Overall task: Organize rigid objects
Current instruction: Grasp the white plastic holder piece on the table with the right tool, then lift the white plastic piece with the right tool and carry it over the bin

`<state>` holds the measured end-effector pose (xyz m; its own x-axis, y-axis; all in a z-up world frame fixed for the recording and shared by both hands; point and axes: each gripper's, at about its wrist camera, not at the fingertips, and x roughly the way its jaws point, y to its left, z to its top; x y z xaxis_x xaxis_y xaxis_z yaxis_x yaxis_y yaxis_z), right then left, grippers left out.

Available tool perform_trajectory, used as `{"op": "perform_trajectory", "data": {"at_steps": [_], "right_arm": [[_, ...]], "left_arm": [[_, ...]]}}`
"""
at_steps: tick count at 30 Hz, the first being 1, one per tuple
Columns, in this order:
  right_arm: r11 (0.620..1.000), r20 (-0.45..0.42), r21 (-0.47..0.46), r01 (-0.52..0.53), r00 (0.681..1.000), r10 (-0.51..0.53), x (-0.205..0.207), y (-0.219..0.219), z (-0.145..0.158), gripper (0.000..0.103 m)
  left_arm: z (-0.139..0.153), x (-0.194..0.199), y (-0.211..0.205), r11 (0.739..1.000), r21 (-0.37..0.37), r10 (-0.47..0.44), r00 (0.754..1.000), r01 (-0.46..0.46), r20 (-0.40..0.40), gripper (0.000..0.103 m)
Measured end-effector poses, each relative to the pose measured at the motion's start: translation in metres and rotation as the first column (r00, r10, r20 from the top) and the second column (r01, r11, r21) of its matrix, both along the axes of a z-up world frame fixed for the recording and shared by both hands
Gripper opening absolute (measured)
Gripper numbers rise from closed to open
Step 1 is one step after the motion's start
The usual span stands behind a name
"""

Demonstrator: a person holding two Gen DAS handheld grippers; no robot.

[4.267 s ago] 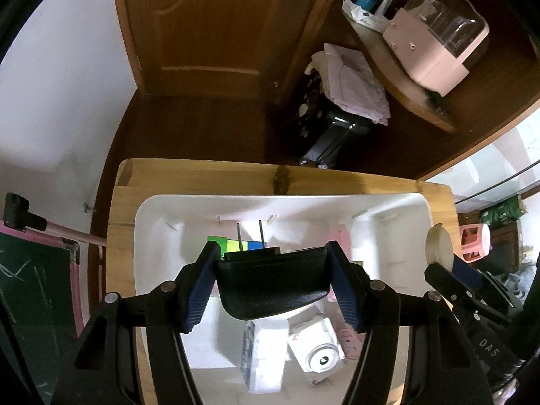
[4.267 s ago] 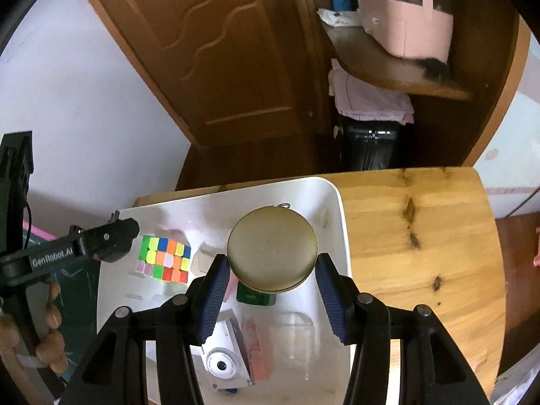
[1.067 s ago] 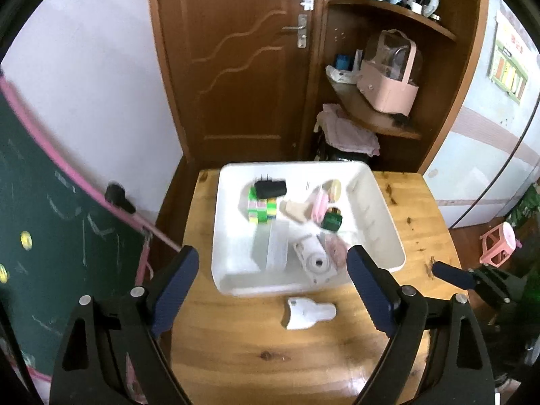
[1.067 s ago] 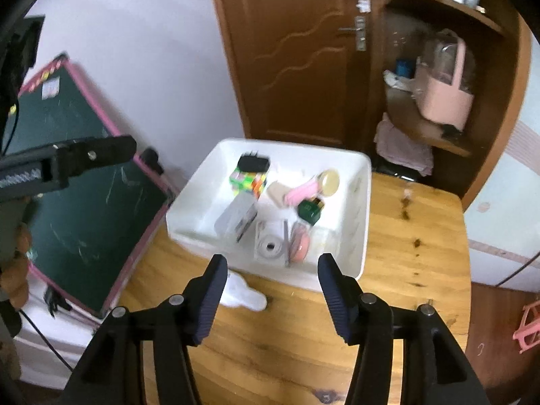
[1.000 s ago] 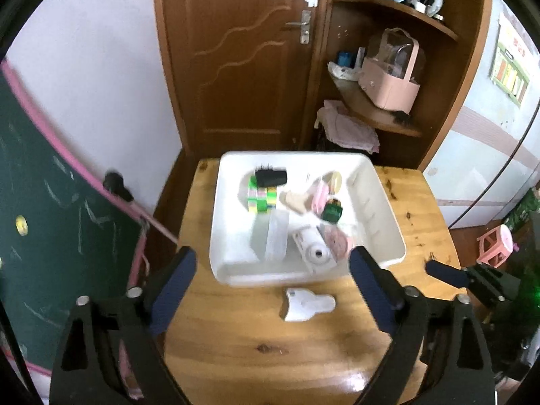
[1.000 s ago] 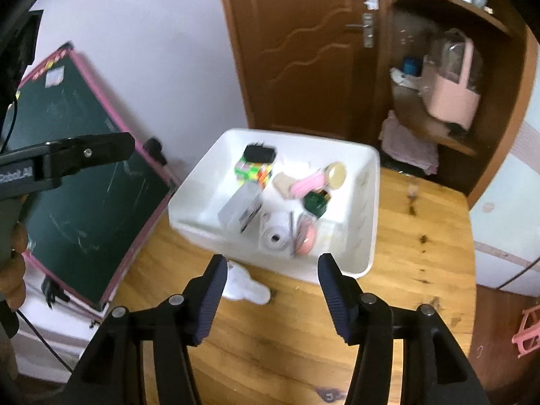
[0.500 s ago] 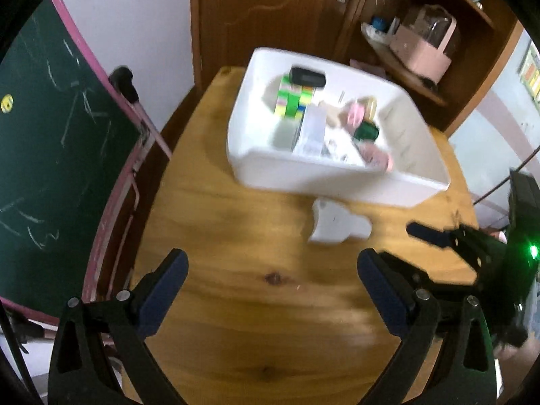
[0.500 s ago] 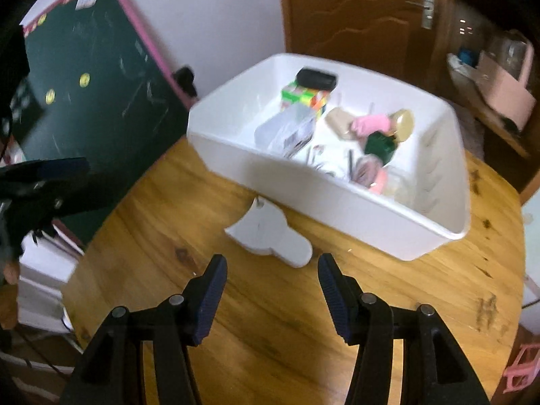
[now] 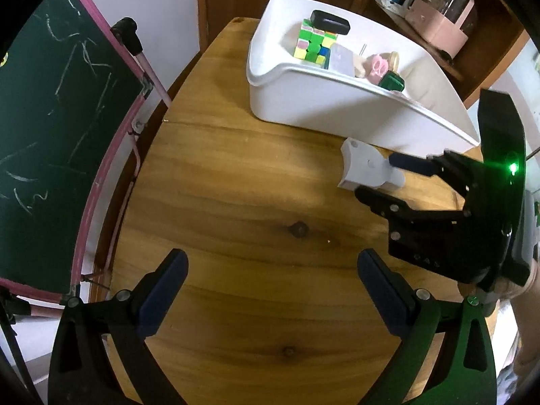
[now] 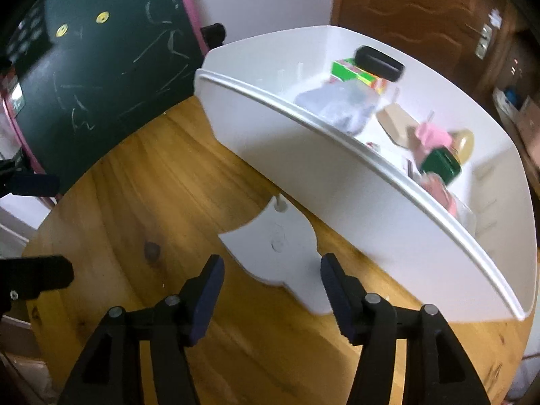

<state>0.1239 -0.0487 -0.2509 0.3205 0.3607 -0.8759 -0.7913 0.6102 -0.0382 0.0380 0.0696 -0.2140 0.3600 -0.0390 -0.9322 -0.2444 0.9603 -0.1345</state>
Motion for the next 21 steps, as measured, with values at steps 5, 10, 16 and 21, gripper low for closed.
{"op": "perform_trajectory", "data": {"at_steps": [5, 10, 16, 21], "right_arm": [[0.998, 0.026, -0.045, -0.035, 0.999, 0.036, 0.003, 0.011, -0.005, 0.065], [0.996, 0.007, -0.062, -0.069, 0.998, 0.07, 0.008, 0.015, -0.01, 0.065], [0.994, -0.006, -0.071, -0.085, 0.996, 0.085, 0.014, 0.019, -0.013, 0.064], [0.997, 0.005, -0.064, -0.048, 0.999, 0.048, 0.011, 0.018, -0.013, 0.063]], "left_arm": [[-0.003, 0.002, 0.003, 1.0, -0.008, -0.003, 1.0, 0.003, -0.007, 0.1], [-0.005, 0.005, 0.008, 1.0, -0.016, 0.0, 1.0, 0.0, -0.009, 0.1], [-0.007, 0.008, 0.01, 1.0, -0.021, -0.004, 1.0, 0.004, -0.016, 0.1], [-0.006, 0.011, 0.008, 1.0, -0.018, -0.006, 1.0, 0.006, -0.018, 0.1]]}}
